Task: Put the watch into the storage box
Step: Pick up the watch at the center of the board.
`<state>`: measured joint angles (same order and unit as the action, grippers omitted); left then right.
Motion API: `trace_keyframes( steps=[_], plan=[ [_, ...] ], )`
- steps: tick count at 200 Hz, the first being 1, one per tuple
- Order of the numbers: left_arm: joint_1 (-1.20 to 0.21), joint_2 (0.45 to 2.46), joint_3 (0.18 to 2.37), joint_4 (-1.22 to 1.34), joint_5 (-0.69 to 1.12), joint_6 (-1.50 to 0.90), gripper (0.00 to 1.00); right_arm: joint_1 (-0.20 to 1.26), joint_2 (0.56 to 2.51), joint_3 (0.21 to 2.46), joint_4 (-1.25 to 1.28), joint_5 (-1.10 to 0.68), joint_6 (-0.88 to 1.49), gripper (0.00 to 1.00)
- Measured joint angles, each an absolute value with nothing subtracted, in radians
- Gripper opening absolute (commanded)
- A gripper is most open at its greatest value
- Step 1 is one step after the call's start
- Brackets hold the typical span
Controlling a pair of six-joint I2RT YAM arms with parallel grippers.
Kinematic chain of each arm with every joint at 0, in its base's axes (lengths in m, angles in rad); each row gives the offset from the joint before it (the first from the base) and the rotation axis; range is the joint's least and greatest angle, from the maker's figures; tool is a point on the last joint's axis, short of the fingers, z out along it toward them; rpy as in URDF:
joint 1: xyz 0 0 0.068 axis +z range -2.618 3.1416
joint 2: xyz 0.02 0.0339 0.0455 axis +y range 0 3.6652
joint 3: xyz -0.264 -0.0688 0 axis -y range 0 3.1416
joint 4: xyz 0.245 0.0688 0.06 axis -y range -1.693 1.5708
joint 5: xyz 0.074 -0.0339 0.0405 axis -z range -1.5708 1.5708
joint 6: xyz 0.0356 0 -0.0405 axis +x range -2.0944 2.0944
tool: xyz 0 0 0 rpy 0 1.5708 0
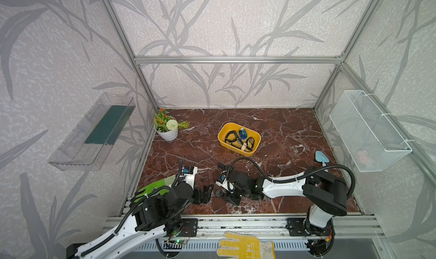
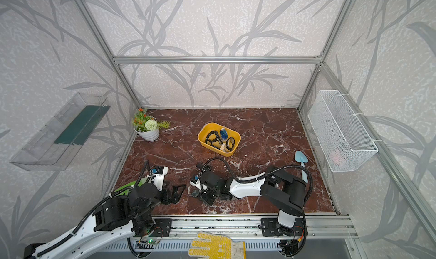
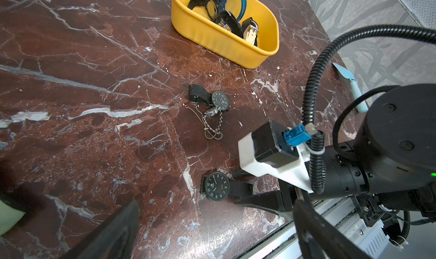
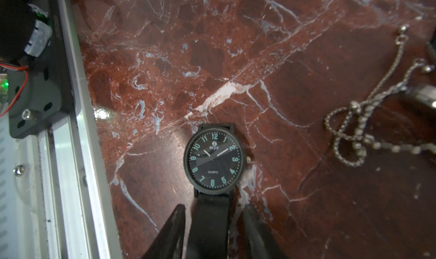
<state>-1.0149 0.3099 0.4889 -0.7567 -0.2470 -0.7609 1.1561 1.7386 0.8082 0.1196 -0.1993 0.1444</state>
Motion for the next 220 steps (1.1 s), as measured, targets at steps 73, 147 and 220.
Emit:
trace_keyframes(
  steps=[73,147,220],
  plan=[
    [-1.015,0.308,0.489,-0.757,-0.266,-0.760,0.99,1.156,1.755,0.838,0.082,-0.178,0.146,0.19],
    [-1.015,0.309,0.479,-0.738,-0.284,-0.729,0.99,1.129,1.576,0.807,0.002,-0.109,0.159,0.18],
    [-1.015,0.403,0.444,-0.587,-0.297,-0.615,0.99,0.947,1.443,0.854,-0.101,-0.087,0.147,0.18]
  ],
)
